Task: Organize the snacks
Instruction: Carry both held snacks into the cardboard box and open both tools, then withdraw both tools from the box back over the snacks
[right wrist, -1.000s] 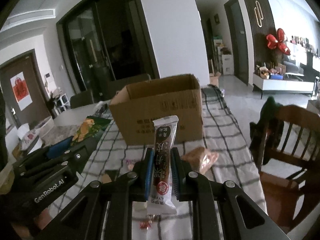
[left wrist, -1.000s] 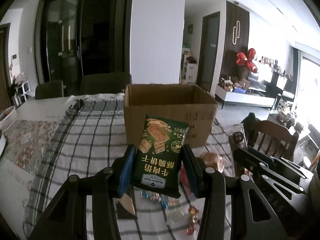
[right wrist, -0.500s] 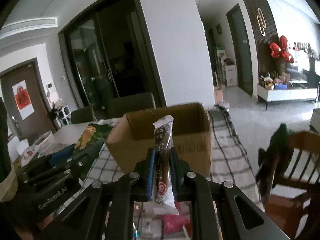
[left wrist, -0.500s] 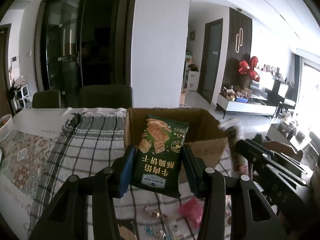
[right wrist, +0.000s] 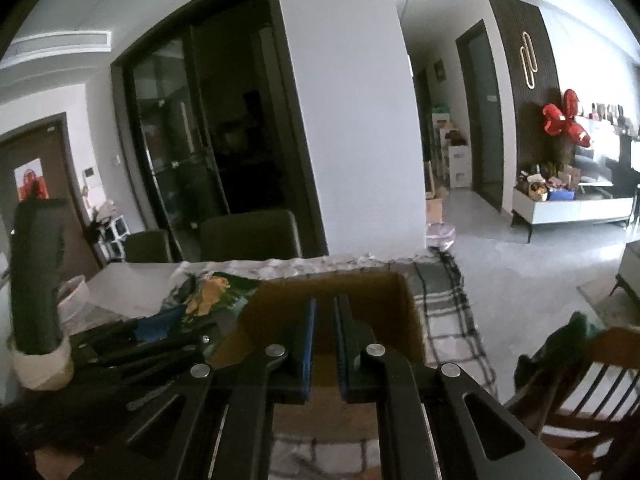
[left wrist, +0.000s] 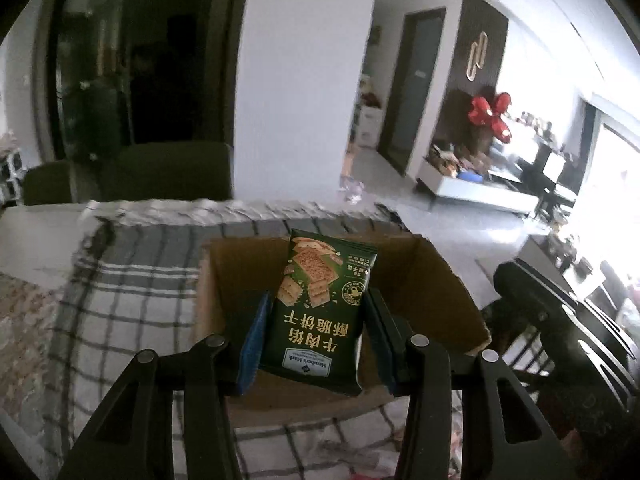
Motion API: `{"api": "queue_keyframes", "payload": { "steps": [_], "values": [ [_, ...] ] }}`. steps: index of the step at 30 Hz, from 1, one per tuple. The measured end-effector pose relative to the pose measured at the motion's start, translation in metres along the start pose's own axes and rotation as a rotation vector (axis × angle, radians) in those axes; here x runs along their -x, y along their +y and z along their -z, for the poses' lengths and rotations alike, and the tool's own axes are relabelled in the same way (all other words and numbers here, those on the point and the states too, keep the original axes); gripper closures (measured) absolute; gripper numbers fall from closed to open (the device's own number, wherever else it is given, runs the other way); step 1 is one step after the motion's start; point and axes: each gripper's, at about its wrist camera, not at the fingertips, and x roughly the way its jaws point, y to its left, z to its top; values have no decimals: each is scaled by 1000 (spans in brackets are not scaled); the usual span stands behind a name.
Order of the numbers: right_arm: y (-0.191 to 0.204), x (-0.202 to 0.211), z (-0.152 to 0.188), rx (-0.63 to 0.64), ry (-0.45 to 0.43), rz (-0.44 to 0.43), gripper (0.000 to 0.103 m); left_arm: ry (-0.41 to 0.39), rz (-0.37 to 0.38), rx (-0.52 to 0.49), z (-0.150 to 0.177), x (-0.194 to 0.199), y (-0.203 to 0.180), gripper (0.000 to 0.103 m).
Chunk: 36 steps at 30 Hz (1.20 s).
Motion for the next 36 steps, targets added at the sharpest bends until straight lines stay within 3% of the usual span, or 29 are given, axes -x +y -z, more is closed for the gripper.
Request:
{"api": "queue_keyframes", "payload": {
  "steps": [2,3,4,9,10,13,16,20,32,36],
  "values": [
    [-1,-6,-4,2,2,11,93,9,2,-9,-3,-7,-3,48],
    [-3,-9,-5,1,7,14,93,5,-12,-15,-5,-8,-5,35],
    [-5,-11,-6,-2,10,17,93,-2,-21,-15,-7,-8,-6,31],
    [-15,-14,-3,-38,23,29,92,-39,-51,-20,-7,9,-5,22],
    [-17,-14,-2,-43,31,27,90,-52,-64,-26,-5,14,-4,21],
    [-18,-8,4,-51,34,24,71,-72,-97,-47,0,28,-2,20],
    [-15,2,11,-36,25,20,70,-91,-112,-54,11,47,0,18],
    [-4,21,22,-13,7,3,61,-104,-123,-56,29,71,3,17],
    [23,71,60,-3,24,-64,60,-181,-187,-84,85,140,11,16],
    [28,86,75,-12,29,-59,60,-186,-165,-88,105,153,13,16]
  ]
}}
